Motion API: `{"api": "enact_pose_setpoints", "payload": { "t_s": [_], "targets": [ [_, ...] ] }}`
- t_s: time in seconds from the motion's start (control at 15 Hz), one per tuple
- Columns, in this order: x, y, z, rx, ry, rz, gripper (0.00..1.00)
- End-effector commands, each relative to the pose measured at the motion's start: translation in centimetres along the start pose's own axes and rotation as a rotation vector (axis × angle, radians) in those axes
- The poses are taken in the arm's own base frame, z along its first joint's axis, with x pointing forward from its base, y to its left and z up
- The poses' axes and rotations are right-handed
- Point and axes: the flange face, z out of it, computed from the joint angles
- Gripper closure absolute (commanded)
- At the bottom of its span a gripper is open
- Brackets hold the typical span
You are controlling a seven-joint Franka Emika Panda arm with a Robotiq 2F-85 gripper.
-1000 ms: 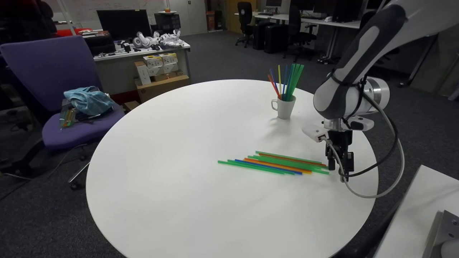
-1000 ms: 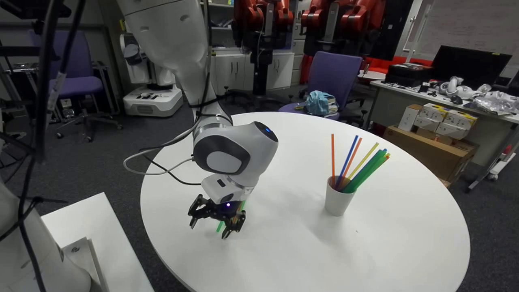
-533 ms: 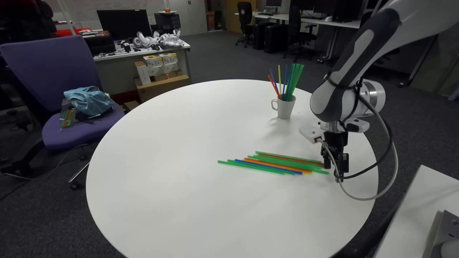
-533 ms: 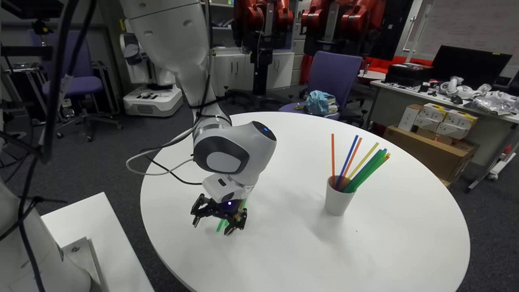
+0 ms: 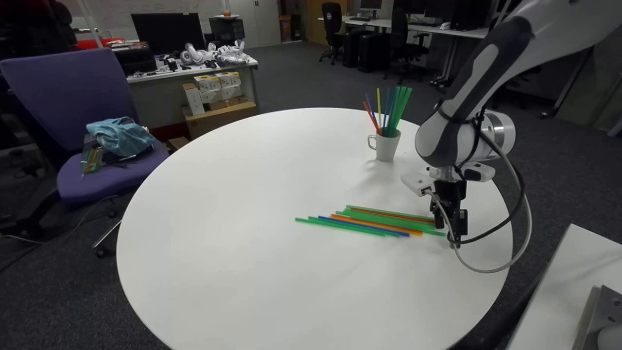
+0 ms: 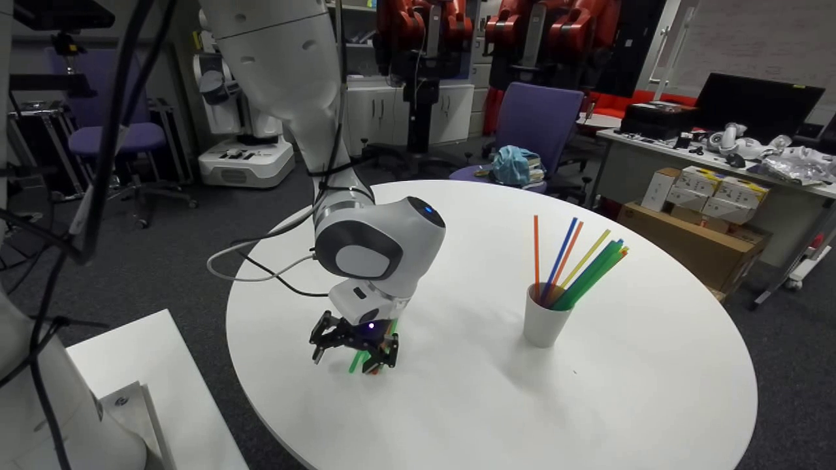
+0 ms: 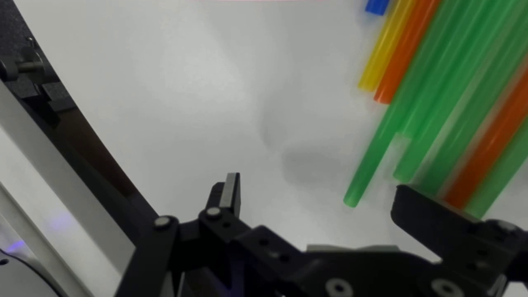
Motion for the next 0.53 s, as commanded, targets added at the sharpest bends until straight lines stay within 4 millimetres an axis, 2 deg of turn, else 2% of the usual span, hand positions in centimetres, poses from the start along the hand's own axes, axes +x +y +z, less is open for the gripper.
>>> {"api": "enact_pose_setpoints", "payload": {
  "t_s": [0.0, 0.47],
  "targets": [
    [0.7, -0.2, -1.1, -0.005, -0.035, -0.032, 0.00],
    [3.5, -1.2, -2.9, -0.001, -0.075, -0.037, 0.00]
  ]
}}
